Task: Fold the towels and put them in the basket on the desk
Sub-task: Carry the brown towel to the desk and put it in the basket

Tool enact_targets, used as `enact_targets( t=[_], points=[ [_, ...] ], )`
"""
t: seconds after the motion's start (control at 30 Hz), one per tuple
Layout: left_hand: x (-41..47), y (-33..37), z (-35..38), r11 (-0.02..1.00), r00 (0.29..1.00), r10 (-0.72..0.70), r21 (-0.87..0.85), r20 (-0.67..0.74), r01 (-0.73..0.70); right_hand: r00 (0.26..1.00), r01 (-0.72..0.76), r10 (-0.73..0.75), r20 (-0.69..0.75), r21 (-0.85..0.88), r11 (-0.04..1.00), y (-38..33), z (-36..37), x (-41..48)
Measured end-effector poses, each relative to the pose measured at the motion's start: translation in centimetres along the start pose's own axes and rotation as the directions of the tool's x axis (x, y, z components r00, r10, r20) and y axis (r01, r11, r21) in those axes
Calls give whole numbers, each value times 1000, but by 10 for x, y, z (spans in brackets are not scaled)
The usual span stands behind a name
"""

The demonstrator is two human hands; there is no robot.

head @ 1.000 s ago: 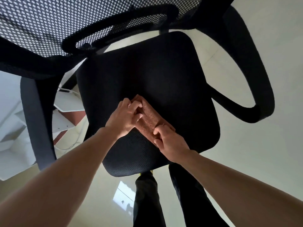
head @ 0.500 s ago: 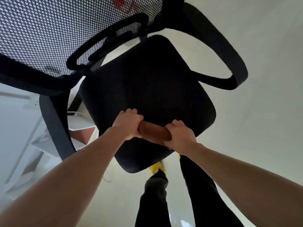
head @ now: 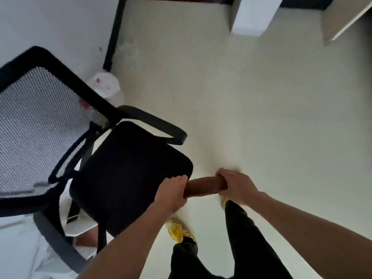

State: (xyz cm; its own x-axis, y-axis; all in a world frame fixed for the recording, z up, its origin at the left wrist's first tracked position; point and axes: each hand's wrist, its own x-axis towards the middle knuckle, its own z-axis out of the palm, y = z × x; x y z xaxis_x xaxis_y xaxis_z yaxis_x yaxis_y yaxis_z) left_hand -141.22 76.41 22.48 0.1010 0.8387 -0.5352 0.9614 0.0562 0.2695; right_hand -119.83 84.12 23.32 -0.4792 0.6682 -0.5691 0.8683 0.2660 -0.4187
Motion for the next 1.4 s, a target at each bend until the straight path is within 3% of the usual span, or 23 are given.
enact_targets(
  t=[0.27,0.37,0.6,0.73,1.03,1.17,1.4],
  points=[
    [142,145,-136,984,988,157,80,12,-157,982,4,6,-187,53,999,145,-165,-6],
    [187,210,-179,970,974,222,110,-44,-216,967,5,-9,-254,-16,1000,196,-234,-10],
    [276,313,-269,893,909,360,358,-209,-272,882,-25,-136,-452,-333,943,290,-369,5],
    [336,342,-322,855,851,423,448,-310,-262,826,-101,-170,-537,-437,894,327,-435,35],
    [521,381,-449,775,775,539,554,-329,-304,763,-166,-190,-618,-471,866,401,-607,150],
    [596,394,-520,767,759,554,565,-342,-305,742,-194,-156,-652,-432,881,419,-684,202],
    [707,413,-605,790,790,519,535,-326,-298,720,-181,-152,-677,-395,901,461,-793,288]
  ],
)
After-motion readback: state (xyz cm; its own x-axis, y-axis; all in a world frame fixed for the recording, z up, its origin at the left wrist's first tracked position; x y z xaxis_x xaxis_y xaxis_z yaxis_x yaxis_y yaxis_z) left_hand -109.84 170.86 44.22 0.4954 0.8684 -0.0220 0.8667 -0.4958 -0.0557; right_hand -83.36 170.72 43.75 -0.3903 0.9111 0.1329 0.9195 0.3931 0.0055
